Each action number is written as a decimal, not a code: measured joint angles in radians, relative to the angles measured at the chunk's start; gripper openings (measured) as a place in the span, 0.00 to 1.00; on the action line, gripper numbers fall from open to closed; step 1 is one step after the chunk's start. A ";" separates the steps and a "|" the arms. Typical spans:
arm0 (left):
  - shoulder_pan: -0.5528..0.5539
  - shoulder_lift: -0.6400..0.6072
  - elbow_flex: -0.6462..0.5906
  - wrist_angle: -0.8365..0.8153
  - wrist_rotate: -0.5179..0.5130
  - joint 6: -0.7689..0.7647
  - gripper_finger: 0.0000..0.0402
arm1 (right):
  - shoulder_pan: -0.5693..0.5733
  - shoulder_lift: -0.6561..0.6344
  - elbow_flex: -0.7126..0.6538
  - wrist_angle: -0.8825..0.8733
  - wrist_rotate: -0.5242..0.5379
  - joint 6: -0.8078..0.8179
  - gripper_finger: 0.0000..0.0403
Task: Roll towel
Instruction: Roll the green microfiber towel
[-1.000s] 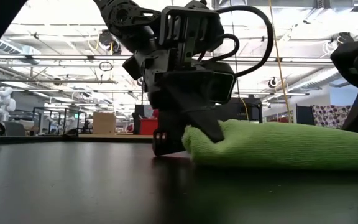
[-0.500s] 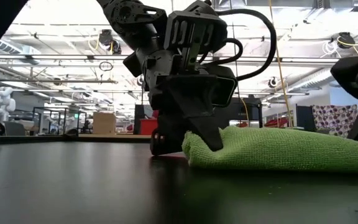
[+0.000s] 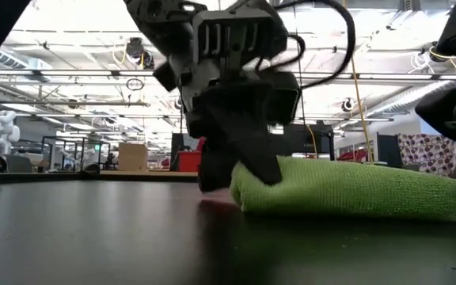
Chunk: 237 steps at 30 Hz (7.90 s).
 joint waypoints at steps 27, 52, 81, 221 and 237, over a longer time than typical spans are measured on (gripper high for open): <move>-0.309 -0.152 -0.005 -0.011 -0.777 0.800 0.55 | -0.049 -0.067 -0.002 0.032 -0.343 0.187 0.00; -0.250 -0.047 -0.006 0.052 -0.679 0.936 0.55 | -0.063 -0.066 -0.003 0.060 -0.366 0.197 0.00; -0.063 -0.031 -0.005 0.059 -0.072 0.499 0.04 | 0.027 -0.251 -0.004 0.014 -0.185 -0.032 0.52; -0.113 -0.001 -0.002 0.049 -0.148 0.514 0.07 | 0.071 -0.166 -0.004 -0.010 -0.258 0.192 0.49; 0.015 -0.001 -0.003 0.022 0.094 0.039 0.07 | 0.070 -0.123 0.074 0.016 0.009 -0.235 0.56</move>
